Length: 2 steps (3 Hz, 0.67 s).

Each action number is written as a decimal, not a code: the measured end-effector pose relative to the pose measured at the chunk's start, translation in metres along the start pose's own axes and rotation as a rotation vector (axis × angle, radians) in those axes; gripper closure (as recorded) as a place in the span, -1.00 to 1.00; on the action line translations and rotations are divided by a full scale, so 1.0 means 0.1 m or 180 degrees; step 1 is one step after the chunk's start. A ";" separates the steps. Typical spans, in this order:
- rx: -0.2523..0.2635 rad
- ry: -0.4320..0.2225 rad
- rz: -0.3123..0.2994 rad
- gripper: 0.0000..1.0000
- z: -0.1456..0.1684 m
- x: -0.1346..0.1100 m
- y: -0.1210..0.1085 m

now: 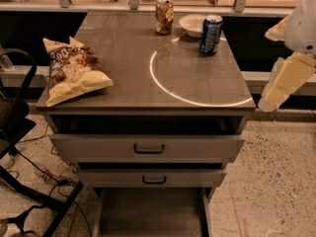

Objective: Move pepsi can near brown chip bag

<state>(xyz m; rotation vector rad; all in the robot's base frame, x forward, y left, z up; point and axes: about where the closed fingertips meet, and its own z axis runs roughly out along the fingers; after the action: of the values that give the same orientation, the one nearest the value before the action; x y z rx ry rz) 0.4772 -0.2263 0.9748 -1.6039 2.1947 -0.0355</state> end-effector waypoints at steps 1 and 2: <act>0.0265 -0.0436 0.0429 -1.00 0.17 -0.02 -0.57; 0.0627 -0.0969 0.0967 -1.00 0.32 0.16 -0.95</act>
Offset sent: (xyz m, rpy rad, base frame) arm 0.1783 -0.0985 0.0367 0.5347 -0.6229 -0.4838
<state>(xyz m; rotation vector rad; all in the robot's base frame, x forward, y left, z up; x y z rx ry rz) 0.5704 -0.2651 0.9655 -1.0807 2.0958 0.0744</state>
